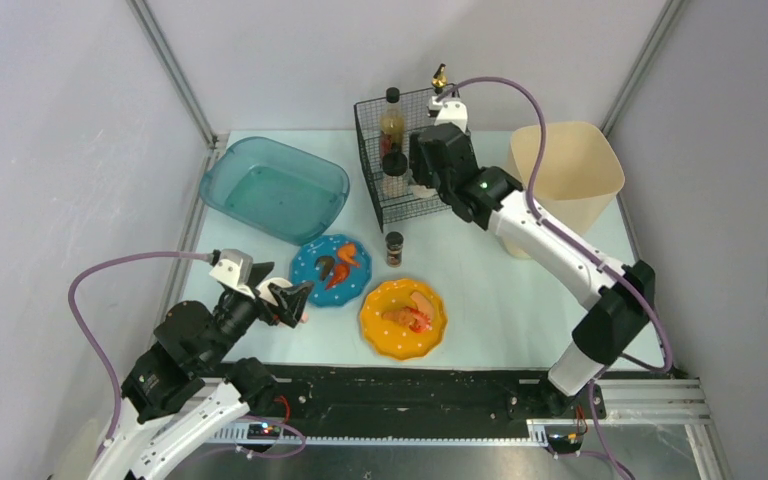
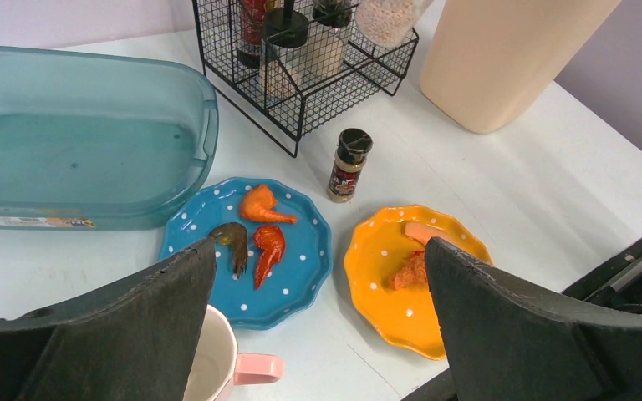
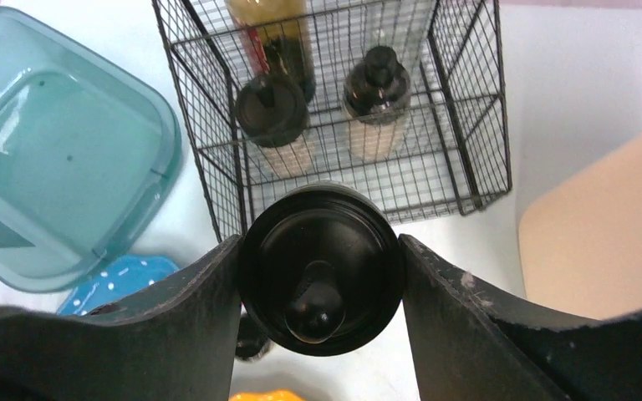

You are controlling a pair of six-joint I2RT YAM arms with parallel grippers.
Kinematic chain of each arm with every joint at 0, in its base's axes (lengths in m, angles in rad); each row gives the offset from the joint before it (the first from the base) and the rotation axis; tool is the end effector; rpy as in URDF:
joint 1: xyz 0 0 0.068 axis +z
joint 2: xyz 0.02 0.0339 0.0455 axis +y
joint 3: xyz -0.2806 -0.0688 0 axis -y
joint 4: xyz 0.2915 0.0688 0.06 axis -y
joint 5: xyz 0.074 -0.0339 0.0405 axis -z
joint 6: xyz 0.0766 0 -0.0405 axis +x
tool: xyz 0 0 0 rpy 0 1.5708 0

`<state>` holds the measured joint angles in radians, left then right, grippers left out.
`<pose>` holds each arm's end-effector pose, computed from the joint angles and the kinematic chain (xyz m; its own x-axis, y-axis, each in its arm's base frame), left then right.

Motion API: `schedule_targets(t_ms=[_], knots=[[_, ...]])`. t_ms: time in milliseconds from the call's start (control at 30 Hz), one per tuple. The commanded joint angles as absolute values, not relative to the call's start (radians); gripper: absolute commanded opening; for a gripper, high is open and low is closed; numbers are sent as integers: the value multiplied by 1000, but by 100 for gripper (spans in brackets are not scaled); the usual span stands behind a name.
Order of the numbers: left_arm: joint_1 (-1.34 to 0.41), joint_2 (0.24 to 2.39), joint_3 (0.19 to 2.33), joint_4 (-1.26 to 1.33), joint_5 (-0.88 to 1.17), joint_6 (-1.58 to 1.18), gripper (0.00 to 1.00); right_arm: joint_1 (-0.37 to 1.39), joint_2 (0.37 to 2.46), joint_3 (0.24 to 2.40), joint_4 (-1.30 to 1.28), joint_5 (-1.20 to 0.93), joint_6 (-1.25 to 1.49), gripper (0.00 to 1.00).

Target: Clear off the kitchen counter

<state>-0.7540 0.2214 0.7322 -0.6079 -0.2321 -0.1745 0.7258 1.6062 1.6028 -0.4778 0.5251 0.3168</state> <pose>0.0988 -0.0687 0.3556 -0.1563 -0.0850 -0.9840 0.4795 0.8645 -0.1508 0.3591 0.2673 0.3880 -0.4043 0.0016 -0.9146 -0.1220 0.9910 0.0557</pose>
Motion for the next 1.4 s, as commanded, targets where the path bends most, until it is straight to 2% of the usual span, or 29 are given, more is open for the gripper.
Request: schedule_targets(t_ms=[0,267,833,1367], knots=[[-748,228,729,-582,-231,-158,98,703,1687,1734,-431,475,268,26],[-748,232,727,-581,-229,-159,98,690,1829,1870,-439,442,253,26],[-747,232,729,-581,-230,-157,98,679,2003,1856,-280,358,183,26],[-747,235,728,-580,-234,-156,98,679,2051,1755,-284,317,266,49]])
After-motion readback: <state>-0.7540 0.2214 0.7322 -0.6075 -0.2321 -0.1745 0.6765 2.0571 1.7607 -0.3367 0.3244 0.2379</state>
